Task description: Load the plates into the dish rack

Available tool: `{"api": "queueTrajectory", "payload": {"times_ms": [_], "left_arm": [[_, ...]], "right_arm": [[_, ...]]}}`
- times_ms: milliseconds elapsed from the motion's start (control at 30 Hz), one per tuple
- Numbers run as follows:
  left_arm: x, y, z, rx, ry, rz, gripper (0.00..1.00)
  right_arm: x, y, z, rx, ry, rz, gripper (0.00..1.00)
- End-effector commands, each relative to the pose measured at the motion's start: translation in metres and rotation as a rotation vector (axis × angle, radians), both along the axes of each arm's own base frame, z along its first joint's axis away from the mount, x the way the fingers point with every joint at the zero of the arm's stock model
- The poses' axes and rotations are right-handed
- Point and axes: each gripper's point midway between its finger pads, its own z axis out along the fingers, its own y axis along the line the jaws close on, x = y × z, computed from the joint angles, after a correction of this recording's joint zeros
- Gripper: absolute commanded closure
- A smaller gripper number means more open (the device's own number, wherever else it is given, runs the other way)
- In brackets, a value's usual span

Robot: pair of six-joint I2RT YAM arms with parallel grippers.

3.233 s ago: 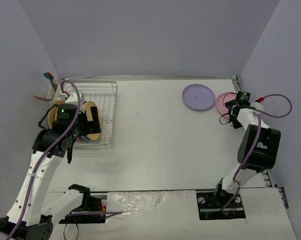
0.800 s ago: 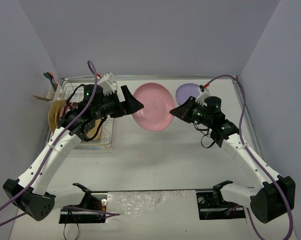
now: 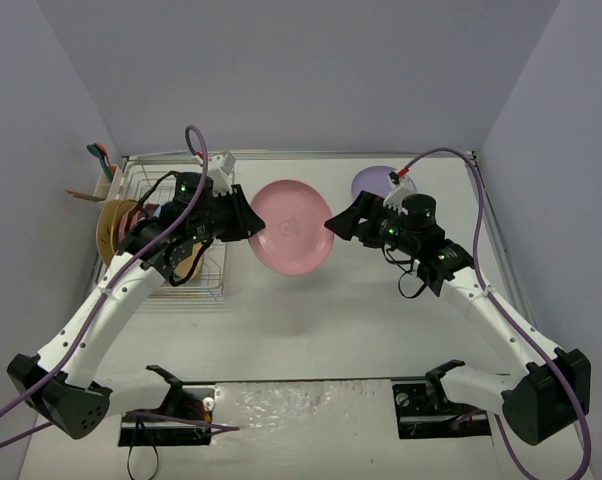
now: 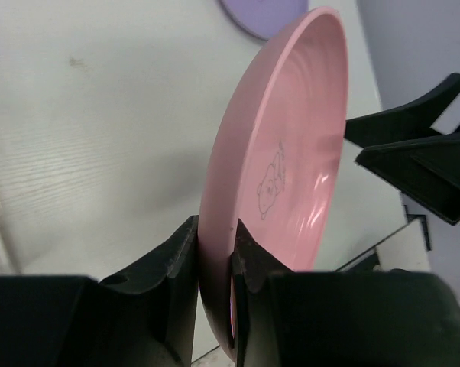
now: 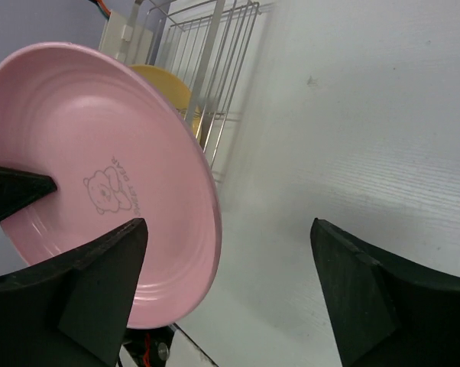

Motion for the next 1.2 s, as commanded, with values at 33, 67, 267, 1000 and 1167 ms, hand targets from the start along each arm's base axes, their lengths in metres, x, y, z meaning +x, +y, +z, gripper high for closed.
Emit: {"api": "queueTrajectory", "payload": {"times_ms": [33, 67, 267, 1000, 1167], "left_arm": [[0.012, 0.051, 0.039, 0.232, -0.198, 0.125, 1.0], [0.015, 0.068, 0.036, 0.308, -0.201, 0.179, 1.0], [0.02, 0.144, 0.047, 0.667, -0.254, 0.388, 1.0], [0.069, 0.22, -0.024, 1.109, -0.031, 0.532, 1.0], [0.073, 0.211, -0.052, 1.099, 0.016, 0.486, 1.0]], "right_arm": [[0.01, -0.01, 0.018, -0.063, -0.104, -0.032, 0.01], [0.01, -0.012, 0.019, -0.074, -0.109, -0.037, 0.0], [0.013, -0.03, 0.018, -0.139, -0.124, -0.079, 0.0], [0.013, -0.071, -0.012, -0.182, -0.049, -0.136, 0.0], [0.008, -0.079, -0.019, -0.188, -0.03, -0.147, 0.0]]}}
